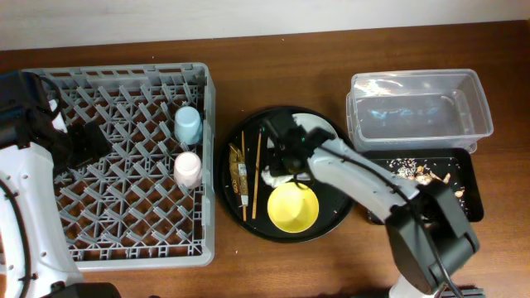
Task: Sort waste into correct bins and load items into the dishwasher rack
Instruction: 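Grasp the crumpled white tissue on the tray with the right gripper, then drop the tissue into the clear plastic bin with the right gripper, then grasp the gold snack wrapper on the tray with the right gripper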
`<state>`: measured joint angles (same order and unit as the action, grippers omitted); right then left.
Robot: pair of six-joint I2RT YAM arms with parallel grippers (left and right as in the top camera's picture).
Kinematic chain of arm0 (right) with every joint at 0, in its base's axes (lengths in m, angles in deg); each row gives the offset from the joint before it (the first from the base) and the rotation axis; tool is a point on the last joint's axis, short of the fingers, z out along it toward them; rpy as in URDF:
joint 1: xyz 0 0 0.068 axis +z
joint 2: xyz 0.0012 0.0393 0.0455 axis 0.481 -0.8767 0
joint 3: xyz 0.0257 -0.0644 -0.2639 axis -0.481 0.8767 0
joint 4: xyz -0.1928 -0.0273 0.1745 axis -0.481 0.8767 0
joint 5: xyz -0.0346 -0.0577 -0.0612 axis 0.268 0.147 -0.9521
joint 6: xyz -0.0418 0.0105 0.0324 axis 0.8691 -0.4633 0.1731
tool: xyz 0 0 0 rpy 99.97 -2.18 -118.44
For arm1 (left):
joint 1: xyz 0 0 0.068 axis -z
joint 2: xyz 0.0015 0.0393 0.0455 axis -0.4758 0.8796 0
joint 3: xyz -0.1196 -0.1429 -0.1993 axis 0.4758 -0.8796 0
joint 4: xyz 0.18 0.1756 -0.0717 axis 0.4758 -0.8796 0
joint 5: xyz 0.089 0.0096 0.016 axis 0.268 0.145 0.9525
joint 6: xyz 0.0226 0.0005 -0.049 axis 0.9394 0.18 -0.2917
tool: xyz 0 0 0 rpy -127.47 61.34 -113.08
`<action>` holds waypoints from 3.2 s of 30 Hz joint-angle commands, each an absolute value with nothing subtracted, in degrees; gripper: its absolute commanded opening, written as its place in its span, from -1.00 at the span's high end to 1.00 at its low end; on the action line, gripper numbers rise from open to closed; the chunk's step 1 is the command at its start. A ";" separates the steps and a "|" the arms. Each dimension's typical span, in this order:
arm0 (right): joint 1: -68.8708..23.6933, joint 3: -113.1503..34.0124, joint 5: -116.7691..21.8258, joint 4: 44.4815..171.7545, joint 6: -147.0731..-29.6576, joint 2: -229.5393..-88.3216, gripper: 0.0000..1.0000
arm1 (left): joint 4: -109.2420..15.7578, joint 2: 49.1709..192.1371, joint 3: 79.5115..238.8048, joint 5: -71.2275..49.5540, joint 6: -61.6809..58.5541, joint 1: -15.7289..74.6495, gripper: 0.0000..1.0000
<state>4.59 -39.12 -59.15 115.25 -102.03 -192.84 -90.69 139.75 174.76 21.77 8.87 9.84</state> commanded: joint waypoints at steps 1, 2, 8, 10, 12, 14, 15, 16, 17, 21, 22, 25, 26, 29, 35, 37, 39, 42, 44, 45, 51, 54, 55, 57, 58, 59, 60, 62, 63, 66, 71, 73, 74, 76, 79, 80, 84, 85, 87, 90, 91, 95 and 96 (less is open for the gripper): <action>1.03 -51.08 -60.36 120.89 -99.03 -186.26 0.92 | -90.60 139.42 175.49 22.19 8.37 9.49 -0.99; -1.07 -55.14 -62.41 124.30 -98.29 -185.50 0.92 | -90.60 139.42 175.49 22.19 8.37 9.49 -0.99; -10.84 -57.00 -71.02 125.92 -98.31 -186.07 0.92 | -90.60 139.42 175.49 22.19 8.37 9.49 -0.99; -15.76 -56.54 -70.17 125.42 -98.51 -187.71 0.92 | -90.60 139.42 175.49 22.19 8.37 9.49 -1.00; -19.19 -56.54 -68.57 124.87 -98.53 -189.63 0.92 | -90.58 139.42 175.49 22.19 8.37 9.49 -0.99; -22.25 -56.54 -67.96 124.06 -98.53 -191.92 0.92 | -90.60 139.42 175.49 22.19 8.37 9.49 -0.99; -23.26 -56.54 -67.98 123.60 -98.53 -192.91 0.91 | -90.60 139.42 175.49 22.19 8.37 9.49 -1.00; -24.24 -56.54 -67.98 123.12 -98.53 -193.93 0.90 | -90.60 139.42 175.49 22.19 8.37 9.49 -0.99; -25.59 -56.54 -67.98 122.51 -98.53 -195.40 0.90 | -90.60 139.42 175.49 22.19 8.37 9.49 -0.99; -29.29 -56.54 -67.98 121.77 -98.51 -198.31 0.88 | -90.62 139.42 175.49 22.19 8.37 9.49 -0.99; -29.94 -56.54 -68.01 121.77 -98.51 -198.63 0.77 | -90.58 139.42 175.49 22.19 8.37 9.49 -0.99; -31.85 -56.54 -68.01 121.55 -98.49 -199.16 0.02 | -90.60 139.42 175.49 22.19 8.37 9.49 -0.99; -32.54 -56.56 -68.01 121.44 -98.44 -199.16 -0.51 | -90.60 139.42 175.49 22.19 8.37 9.49 -0.99; -33.57 -57.61 -66.89 123.80 -97.50 -198.90 -0.97 | -90.60 139.42 175.49 22.19 8.37 9.49 -0.99; -31.15 -71.38 -55.07 145.83 -89.98 -197.58 -0.71 | -90.60 139.42 175.49 22.19 8.37 9.49 -0.99; -28.11 -76.06 -55.05 152.52 -89.22 -196.56 -0.64 | -90.60 139.42 175.49 22.19 8.37 9.49 -0.99; -24.04 -78.92 -55.05 156.78 -89.17 -195.31 -0.62 | -90.60 139.42 175.49 22.19 8.37 9.49 -0.99; -13.42 -79.45 -54.63 159.65 -88.39 -193.50 -0.45 | -90.60 139.42 175.49 22.19 8.37 9.49 -0.99; -6.40 -78.92 -54.65 159.84 -88.47 -193.67 -0.29 | -90.60 139.42 175.49 22.19 8.37 9.49 -0.99; -2.64 -78.09 -54.72 159.32 -89.39 -193.80 -0.11 | -90.60 139.42 175.49 22.19 8.37 9.49 -0.99; 14.19 -66.97 -54.63 149.09 -98.70 -194.37 0.01 | -90.60 139.42 175.49 22.19 8.37 9.49 -0.99; 19.67 -58.46 -54.65 138.03 -102.05 -194.39 -0.03 | -90.60 139.42 175.49 22.19 8.37 9.49 -0.99; 20.74 -55.86 -54.65 134.09 -102.00 -194.39 -0.10 | -90.60 139.42 175.49 22.19 8.37 9.49 -0.99; 22.03 -51.73 -54.94 128.06 -102.00 -194.39 -0.11 | -90.60 139.42 175.49 22.19 8.37 9.49 -0.99; 22.51 -49.00 -55.29 124.41 -102.03 -194.39 -0.13 | -90.60 139.42 175.49 22.19 8.37 9.49 -0.99; 22.67 -46.95 -55.31 121.77 -102.03 -194.39 -0.16 | -90.60 139.42 175.49 22.19 8.37 9.49 -0.99; 22.64 -44.41 -55.31 118.60 -102.03 -194.39 -0.18 | -90.60 139.42 175.49 22.19 8.37 9.49 -0.99; 22.53 -39.78 -55.88 112.13 -102.00 -194.39 -0.19 | -90.60 139.42 175.49 22.19 8.37 9.49 -0.99; 22.49 -38.12 -56.27 109.83 -102.00 -194.39 -0.19 | -90.60 139.42 175.49 22.19 8.37 9.49 -0.99; 22.49 -33.88 -56.38 103.50 -102.44 -194.39 -0.18 | -90.60 139.42 175.49 22.19 8.37 9.49 -0.99; 22.49 -32.96 -59.55 102.03 -102.46 -194.59 -0.19 | -90.60 139.42 175.49 22.19 8.37 9.49 -0.99; 22.51 -32.96 -61.03 101.55 -103.03 -195.33 -0.18 | -90.60 139.42 175.49 22.19 8.37 9.49 -0.99; 22.51 -32.96 -61.36 101.44 -104.12 -195.73 -0.18 | -90.60 139.42 175.49 22.19 8.37 9.49 -0.99; 22.51 -32.96 -61.32 100.94 -105.24 -197.30 -0.18 | -90.60 139.42 175.49 22.19 8.37 9.49 -0.99; 22.51 -32.96 -61.32 100.72 -105.24 -198.00 -0.16 | -90.60 139.42 175.49 22.19 8.37 9.49 -0.99; 22.51 -32.96 -61.32 100.74 -105.24 -198.00 -0.07 | -90.60 139.42 175.49 22.19 8.37 9.49 -0.99; 22.51 -32.96 -61.34 100.09 -105.22 -198.17 0.13 | -90.60 139.42 175.49 22.19 8.37 9.49 -0.99; 22.51 -32.96 -61.34 99.93 -105.24 -198.17 0.15 | -90.60 139.42 175.49 22.19 8.37 9.49 -0.99; 22.51 -32.96 -61.30 99.95 -105.24 -198.20 0.31 | -90.60 139.42 175.49 22.19 8.37 9.49 -0.99; 22.49 -33.02 -59.96 99.93 -105.28 -198.15 0.54 | -90.60 139.42 175.49 22.19 8.37 9.49 -0.99; 22.49 -33.20 -59.66 99.98 -105.44 -198.13 0.67 | -90.60 139.42 175.49 22.19 8.37 9.49 -0.99; 21.31 -35.62 -57.12 102.99 -105.44 -198.00 0.92 | -90.60 139.42 175.49 22.19 8.37 9.49 -0.99; 20.63 -36.91 -56.99 105.18 -105.44 -197.58 0.92 | -90.60 139.42 175.49 22.19 8.37 9.49 -0.99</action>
<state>22.23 -33.79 -58.52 102.40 -105.37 -197.43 -90.69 139.75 174.76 21.75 8.87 9.84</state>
